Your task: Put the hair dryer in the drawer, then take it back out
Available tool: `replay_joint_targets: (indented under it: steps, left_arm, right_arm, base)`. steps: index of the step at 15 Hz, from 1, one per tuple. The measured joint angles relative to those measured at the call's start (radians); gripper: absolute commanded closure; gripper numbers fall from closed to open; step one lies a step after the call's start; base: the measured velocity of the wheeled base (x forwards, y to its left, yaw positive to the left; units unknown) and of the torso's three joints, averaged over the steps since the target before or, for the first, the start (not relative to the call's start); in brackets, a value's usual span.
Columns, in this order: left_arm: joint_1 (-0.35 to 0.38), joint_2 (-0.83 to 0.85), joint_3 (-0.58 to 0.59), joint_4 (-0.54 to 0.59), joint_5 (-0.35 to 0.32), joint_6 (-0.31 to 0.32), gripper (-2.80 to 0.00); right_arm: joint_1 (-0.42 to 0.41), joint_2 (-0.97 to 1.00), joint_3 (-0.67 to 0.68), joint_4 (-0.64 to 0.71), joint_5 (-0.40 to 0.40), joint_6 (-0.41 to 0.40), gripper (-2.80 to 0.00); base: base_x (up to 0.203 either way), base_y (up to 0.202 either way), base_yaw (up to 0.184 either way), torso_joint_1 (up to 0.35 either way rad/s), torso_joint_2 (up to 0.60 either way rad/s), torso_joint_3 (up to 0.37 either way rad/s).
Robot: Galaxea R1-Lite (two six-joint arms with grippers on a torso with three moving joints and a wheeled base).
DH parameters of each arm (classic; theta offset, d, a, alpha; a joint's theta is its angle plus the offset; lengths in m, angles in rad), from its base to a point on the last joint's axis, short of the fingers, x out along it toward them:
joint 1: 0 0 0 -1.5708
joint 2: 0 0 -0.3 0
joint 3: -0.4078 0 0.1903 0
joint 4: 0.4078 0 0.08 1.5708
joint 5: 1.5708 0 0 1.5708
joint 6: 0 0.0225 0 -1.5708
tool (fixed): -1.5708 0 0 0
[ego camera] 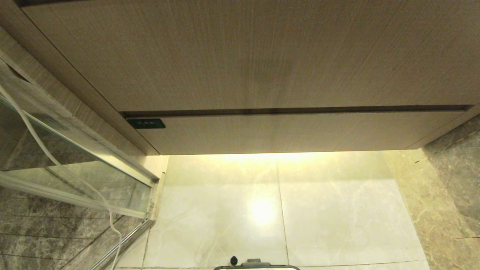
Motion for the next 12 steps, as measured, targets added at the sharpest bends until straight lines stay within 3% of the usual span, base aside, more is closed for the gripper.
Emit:
replay_joint_targets:
  steps: [12]
  left_arm:
    - [0.000, 0.000, 0.000, 0.000, 0.000, 0.000, 0.00]
  right_arm:
    - [0.001, -0.001, 0.000, 0.004, 0.001, -0.005, 0.00]
  base:
    - [0.000, 0.000, 0.000, 0.000, 0.00, 0.000]
